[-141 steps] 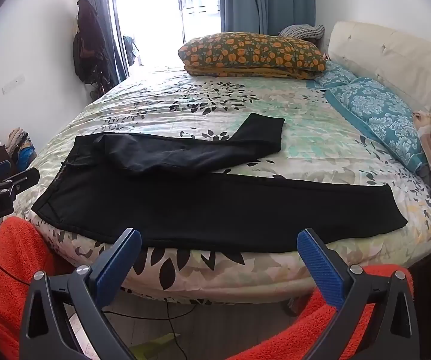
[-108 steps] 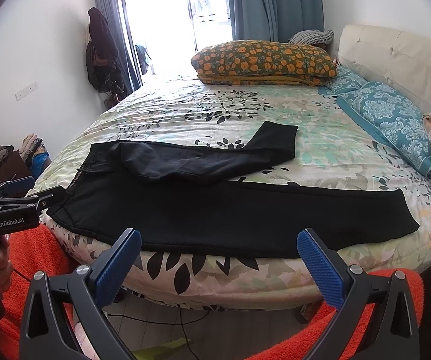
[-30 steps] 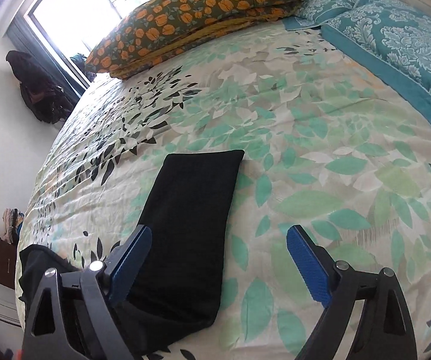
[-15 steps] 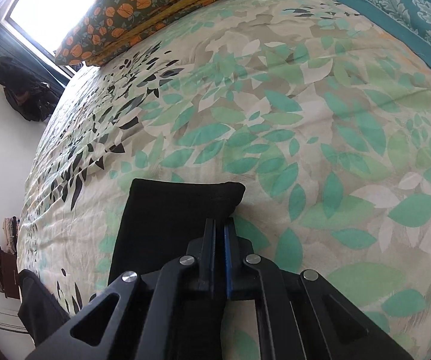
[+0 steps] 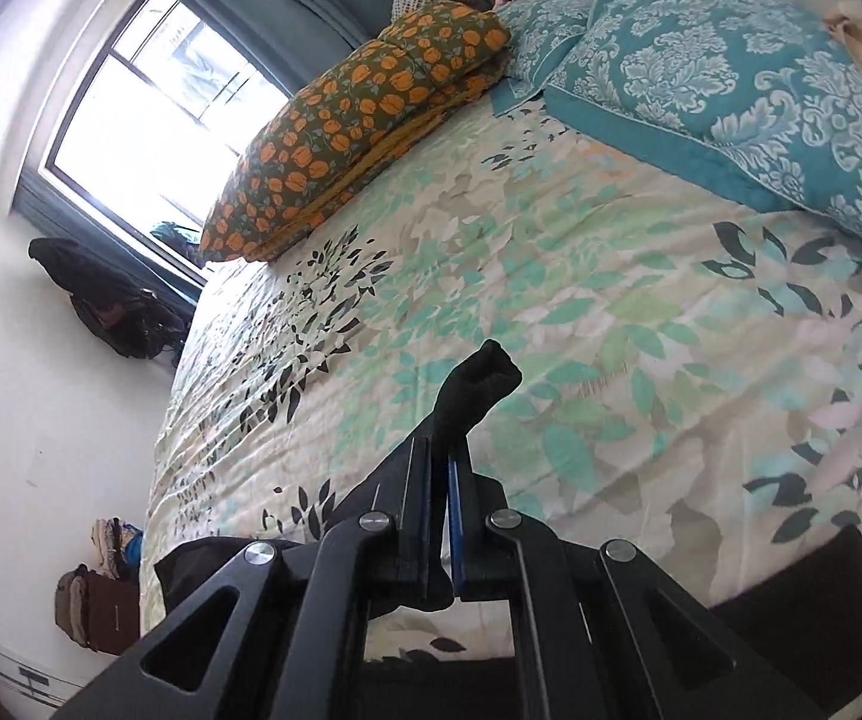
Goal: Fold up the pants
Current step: 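Lift the cuff with the right gripper, carry it over the trousers, release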
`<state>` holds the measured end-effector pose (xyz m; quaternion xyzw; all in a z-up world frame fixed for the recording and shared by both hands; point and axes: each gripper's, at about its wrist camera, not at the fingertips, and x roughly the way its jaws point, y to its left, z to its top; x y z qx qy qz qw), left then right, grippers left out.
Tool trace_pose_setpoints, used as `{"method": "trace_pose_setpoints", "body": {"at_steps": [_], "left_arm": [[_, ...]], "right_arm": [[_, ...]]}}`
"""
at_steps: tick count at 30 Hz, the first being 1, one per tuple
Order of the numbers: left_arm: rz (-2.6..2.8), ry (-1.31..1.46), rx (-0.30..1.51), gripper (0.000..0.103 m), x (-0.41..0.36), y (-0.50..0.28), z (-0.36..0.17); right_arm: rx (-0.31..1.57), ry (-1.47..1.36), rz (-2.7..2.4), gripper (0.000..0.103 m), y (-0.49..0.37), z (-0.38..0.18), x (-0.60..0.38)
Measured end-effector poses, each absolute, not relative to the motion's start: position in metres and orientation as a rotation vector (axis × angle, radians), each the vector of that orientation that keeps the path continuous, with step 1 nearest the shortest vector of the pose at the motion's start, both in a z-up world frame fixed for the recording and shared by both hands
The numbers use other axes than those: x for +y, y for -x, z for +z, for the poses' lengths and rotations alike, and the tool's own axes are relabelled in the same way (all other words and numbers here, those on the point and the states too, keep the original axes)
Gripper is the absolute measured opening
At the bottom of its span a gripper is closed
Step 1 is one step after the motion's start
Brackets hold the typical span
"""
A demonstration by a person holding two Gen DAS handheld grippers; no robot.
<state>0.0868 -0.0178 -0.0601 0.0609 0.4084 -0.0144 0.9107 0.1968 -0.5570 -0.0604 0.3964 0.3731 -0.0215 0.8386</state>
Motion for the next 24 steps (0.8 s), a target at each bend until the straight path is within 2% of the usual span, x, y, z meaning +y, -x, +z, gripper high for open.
{"method": "trace_pose_setpoints", "body": {"at_steps": [4, 7, 9, 10, 12, 15, 20, 24], "left_arm": [[-0.031, -0.108, 0.845, 0.097, -0.013, -0.082, -0.058], [-0.031, -0.089, 0.855, 0.097, -0.011, -0.083, -0.058], [-0.036, -0.085, 0.863, 0.097, -0.012, -0.083, -0.058], [-0.038, -0.087, 0.864, 0.097, -0.013, -0.083, -0.057], [-0.032, -0.093, 0.856, 0.097, -0.011, -0.081, -0.055], [0.008, -0.098, 0.864, 0.097, -0.002, -0.083, -0.06], [0.037, -0.051, 0.968, 0.097, 0.012, -0.1, -0.084], [0.078, -0.12, 0.918, 0.097, 0.018, -0.127, -0.084]], "right_arm": [[0.689, -1.238, -0.006, 0.005, -0.164, -0.046, -0.567], [0.572, -1.272, -0.112, 0.005, -0.167, -0.031, -0.586], [0.599, -1.27, -0.302, 0.009, -0.178, -0.054, -0.613], [0.675, -1.242, -0.38, 0.025, -0.188, -0.071, -0.625], [0.781, -1.12, -0.514, 0.05, -0.194, -0.097, -0.636], [0.863, -0.925, -0.46, 0.051, -0.199, -0.116, -0.625], [1.034, -0.442, -0.226, 0.056, -0.22, -0.133, -0.561], [1.113, -0.172, 0.063, 0.056, -0.247, -0.143, -0.482]]}}
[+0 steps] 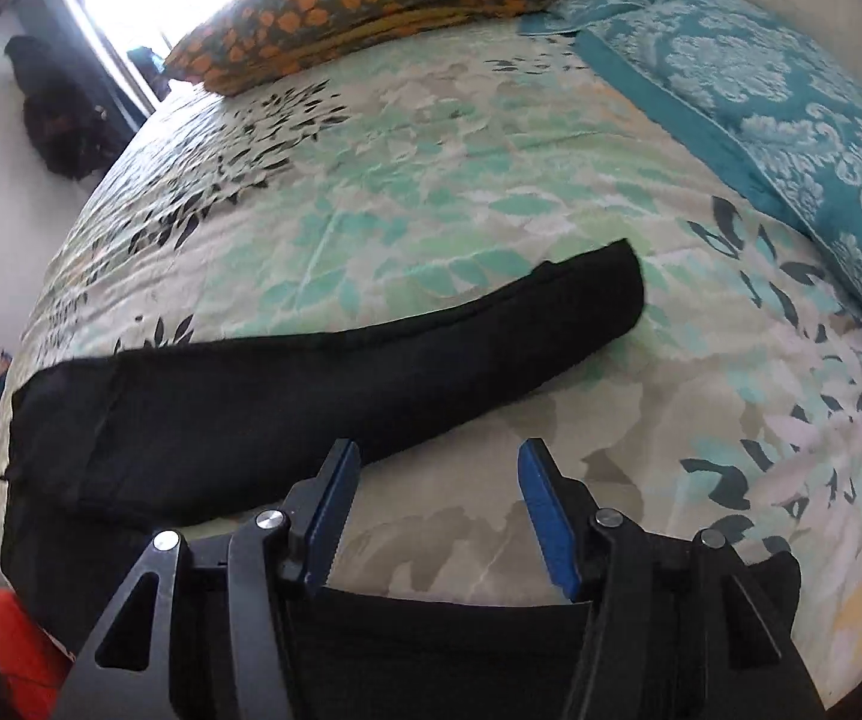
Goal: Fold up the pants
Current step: 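Lift the cuff with the right gripper, carry it over the trousers, release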
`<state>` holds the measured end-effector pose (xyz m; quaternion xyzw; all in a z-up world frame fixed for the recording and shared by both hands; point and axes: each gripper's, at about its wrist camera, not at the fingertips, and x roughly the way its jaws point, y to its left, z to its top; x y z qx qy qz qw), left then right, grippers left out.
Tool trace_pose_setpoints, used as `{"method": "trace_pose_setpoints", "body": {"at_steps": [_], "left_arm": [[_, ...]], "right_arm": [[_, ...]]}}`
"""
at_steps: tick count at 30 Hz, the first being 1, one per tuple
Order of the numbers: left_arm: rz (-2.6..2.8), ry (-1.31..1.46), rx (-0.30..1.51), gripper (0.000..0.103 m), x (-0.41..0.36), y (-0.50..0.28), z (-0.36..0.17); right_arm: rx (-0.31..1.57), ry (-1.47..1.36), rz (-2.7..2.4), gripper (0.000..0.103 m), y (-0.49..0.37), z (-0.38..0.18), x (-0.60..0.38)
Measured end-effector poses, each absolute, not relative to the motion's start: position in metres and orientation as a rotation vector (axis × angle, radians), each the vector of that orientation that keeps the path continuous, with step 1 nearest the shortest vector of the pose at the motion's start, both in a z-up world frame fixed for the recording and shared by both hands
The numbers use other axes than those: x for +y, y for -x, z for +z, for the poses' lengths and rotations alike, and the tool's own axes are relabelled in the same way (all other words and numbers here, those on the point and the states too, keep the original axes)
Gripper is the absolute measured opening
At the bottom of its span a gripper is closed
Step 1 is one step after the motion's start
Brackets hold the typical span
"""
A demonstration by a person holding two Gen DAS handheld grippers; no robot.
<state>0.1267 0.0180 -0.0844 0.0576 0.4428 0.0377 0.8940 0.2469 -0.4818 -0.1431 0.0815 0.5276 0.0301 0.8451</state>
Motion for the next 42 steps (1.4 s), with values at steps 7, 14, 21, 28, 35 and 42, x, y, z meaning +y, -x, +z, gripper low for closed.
{"method": "trace_pose_setpoints", "body": {"at_steps": [7, 14, 21, 28, 35, 42], "left_arm": [[0.135, -0.041, 0.98, 0.097, 0.08, -0.213, -0.085], [0.113, 0.078, 0.93, 0.097, 0.09, -0.186, -0.129], [-0.008, -0.086, 0.905, 0.097, 0.054, -0.18, -0.156], [-0.049, -0.103, 0.859, 0.097, 0.047, -0.184, -0.15], [-0.034, 0.027, 0.894, 0.097, 0.07, -0.194, -0.149], [0.056, 0.07, 0.961, 0.097, 0.102, -0.22, -0.143]], "right_arm": [[1.133, 0.065, 0.467, 0.065, -0.332, -0.163, -0.308], [1.195, 0.162, 0.671, 0.065, -0.44, -0.191, -0.159], [1.298, 0.239, 0.844, 0.054, -0.491, -0.223, -0.056], [1.293, 0.563, 0.867, 0.005, -0.477, -0.216, -0.018], [0.887, 0.875, 0.536, 0.006, -0.489, -0.188, 0.044], [0.949, 0.359, 0.458, 0.064, -0.514, -0.144, -0.06]]}}
